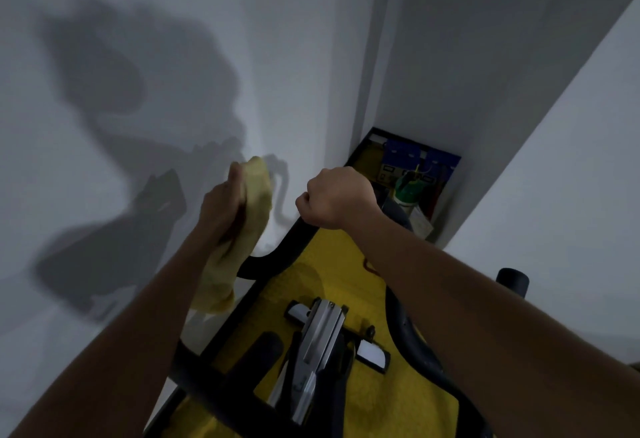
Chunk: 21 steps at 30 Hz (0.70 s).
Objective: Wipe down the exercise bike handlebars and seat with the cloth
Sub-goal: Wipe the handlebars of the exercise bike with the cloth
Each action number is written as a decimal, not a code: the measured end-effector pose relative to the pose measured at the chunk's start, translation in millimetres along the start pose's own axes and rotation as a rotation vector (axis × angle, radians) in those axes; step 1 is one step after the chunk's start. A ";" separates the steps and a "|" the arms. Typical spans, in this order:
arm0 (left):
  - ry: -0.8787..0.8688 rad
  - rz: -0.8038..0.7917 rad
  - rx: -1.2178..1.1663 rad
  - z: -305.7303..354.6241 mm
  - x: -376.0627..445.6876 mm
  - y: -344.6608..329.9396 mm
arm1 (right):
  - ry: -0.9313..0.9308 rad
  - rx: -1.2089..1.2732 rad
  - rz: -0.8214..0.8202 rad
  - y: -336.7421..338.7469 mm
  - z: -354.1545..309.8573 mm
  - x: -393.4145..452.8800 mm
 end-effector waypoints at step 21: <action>-0.170 -0.107 0.539 -96.9 -72.3 59.8 | -0.001 0.010 0.001 0.8 -2.2 -1.5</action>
Point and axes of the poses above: each hand's wrist, its own x-axis towards the middle knuckle, its own y-axis out of the back of the hand, z = x × y, the point moved 2 cm from there along x, towards the middle knuckle, and after that the axes turned 14 degrees about z, right-handed, at the moved point
